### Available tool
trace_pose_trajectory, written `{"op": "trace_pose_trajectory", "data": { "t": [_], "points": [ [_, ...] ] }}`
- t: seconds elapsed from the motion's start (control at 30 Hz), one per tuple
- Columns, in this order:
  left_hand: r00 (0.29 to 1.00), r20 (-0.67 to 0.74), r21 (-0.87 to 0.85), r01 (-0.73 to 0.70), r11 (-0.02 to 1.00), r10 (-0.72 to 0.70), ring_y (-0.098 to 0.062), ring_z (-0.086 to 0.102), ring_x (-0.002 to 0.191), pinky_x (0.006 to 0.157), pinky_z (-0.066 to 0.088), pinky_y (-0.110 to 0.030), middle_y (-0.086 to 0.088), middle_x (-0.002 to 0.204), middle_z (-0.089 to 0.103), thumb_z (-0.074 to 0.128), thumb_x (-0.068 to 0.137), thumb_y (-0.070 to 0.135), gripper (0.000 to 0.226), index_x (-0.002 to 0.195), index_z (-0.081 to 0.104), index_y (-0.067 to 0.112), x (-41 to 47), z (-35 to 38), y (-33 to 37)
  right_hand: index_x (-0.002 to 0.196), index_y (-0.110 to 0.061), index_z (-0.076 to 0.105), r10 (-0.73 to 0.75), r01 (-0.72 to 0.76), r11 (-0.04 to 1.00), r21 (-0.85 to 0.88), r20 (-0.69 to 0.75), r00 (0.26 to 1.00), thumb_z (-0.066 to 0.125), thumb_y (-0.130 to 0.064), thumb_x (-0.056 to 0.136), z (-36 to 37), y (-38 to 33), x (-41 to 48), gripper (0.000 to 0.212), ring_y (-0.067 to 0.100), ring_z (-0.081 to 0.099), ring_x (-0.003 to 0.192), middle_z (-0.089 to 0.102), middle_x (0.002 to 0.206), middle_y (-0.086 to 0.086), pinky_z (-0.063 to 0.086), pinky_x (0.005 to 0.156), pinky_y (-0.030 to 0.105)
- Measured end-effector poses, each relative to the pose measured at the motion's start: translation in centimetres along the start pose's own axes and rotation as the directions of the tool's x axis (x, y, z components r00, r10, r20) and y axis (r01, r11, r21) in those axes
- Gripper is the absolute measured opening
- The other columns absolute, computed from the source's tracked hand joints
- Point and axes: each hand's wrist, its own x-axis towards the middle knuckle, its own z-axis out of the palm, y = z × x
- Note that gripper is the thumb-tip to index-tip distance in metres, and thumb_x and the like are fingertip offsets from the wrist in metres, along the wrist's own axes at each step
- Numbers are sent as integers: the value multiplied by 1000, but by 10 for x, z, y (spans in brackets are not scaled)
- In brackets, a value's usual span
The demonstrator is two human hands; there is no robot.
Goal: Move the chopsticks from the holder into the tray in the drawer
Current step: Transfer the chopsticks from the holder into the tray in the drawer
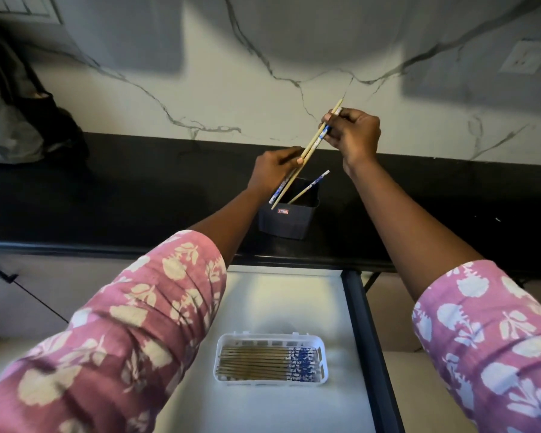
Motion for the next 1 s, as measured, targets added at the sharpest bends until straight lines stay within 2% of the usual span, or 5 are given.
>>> {"op": "trace_pose_trajectory", "data": {
  "t": [0.33, 0.53, 0.73, 0.87, 1.0],
  "points": [
    [996, -86, 9, 17, 1000, -16, -15, 67, 92, 91, 50, -23, -13, 101, 74, 74, 77, 13, 34, 110, 70, 5, -18, 2, 22, 105, 10, 64, -33, 33, 995, 90, 2, 999, 64, 2, 85, -1, -8, -34, 22, 19, 68, 77, 68, 87, 14, 61, 75, 29],
    [916, -314, -203, 193, 960, -251, -17, 63, 87, 88, 54, -34, -13, 92, 72, 71, 81, 16, 22, 101, 73, 7, -26, -4, 20, 94, -1, 64, -60, 183, 909, 374, -316, 947, 61, 6, 86, -6, -8, -49, 11, 20, 65, 82, 65, 83, 9, 58, 71, 24],
    [870, -90, -707, 286, 646, -484, -14, 62, 68, 71, 56, -24, -8, 79, 62, 59, 90, 4, 20, 105, 62, -9, -34, 7, 29, 77, -14, 51, 110, 202, 751, 629, -421, 900, 56, 10, 88, 5, -6, -70, 26, 17, 63, 72, 63, 79, 11, 51, 64, 22],
    [860, -97, -826, 211, 523, -500, -13, 61, 68, 64, 56, -22, -7, 76, 60, 55, 92, 4, 5, 95, 58, 0, -37, 11, 38, 83, -3, 54, 267, 89, 757, 647, -432, 862, 49, 17, 87, 10, 7, -87, 21, 16, 60, 70, 58, 76, 9, 53, 69, 19],
    [847, -115, -875, 161, 456, -518, -13, 61, 68, 74, 55, -29, -7, 77, 61, 57, 92, 5, 24, 112, 57, -8, -37, 7, 38, 86, 7, 63, 444, -132, 767, 628, -371, 816, 53, 10, 88, 5, 26, -102, 11, 9, 58, 62, 60, 71, 6, 49, 47, 6]
  ]
}}
